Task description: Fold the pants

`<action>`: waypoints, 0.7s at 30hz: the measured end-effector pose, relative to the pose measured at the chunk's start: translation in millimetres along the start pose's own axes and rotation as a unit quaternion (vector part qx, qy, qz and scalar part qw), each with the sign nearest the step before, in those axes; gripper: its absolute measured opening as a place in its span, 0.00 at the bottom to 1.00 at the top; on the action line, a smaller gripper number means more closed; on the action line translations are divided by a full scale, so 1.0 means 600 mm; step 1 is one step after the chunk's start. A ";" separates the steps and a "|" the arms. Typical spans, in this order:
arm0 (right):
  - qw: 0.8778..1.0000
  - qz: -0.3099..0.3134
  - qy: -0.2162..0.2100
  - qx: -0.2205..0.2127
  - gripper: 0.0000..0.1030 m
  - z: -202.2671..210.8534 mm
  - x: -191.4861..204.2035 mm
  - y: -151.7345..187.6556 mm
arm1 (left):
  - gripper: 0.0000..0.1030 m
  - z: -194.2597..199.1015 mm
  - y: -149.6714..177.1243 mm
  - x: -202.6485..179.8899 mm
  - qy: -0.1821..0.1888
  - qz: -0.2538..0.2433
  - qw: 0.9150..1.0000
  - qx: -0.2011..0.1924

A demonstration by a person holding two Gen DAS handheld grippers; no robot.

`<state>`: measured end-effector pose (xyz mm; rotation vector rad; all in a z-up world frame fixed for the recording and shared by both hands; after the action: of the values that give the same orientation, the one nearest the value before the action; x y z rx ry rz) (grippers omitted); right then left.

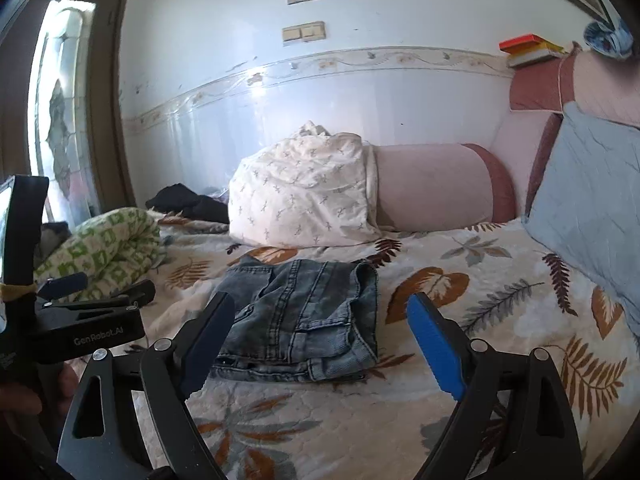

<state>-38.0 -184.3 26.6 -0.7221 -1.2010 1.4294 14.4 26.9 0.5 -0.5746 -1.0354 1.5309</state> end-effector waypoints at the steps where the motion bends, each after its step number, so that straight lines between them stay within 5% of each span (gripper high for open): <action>1: 1.000 0.001 -0.002 0.002 0.86 -0.003 0.003 0.003 | 1.00 0.000 0.008 0.004 -0.002 0.001 1.000 0.001; 21: 0.997 0.047 -0.008 0.059 0.86 -0.083 0.036 0.048 | 1.00 -0.067 0.034 0.035 -0.026 0.021 0.999 0.034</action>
<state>-7.4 -146.9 -11.6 -0.6951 -1.0964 1.5726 31.5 59.6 -32.9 -0.5133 -1.0119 1.6200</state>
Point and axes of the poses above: each gripper's, at about its wrist camera, not at the fingertips, and z roughly against the way its jaws point, x to its left, y to its underside, the point moved 6 cm from there along -z, roughly the way its jaws point, and after that the axes turned 11 degrees about -y, right-handed, at the moved point
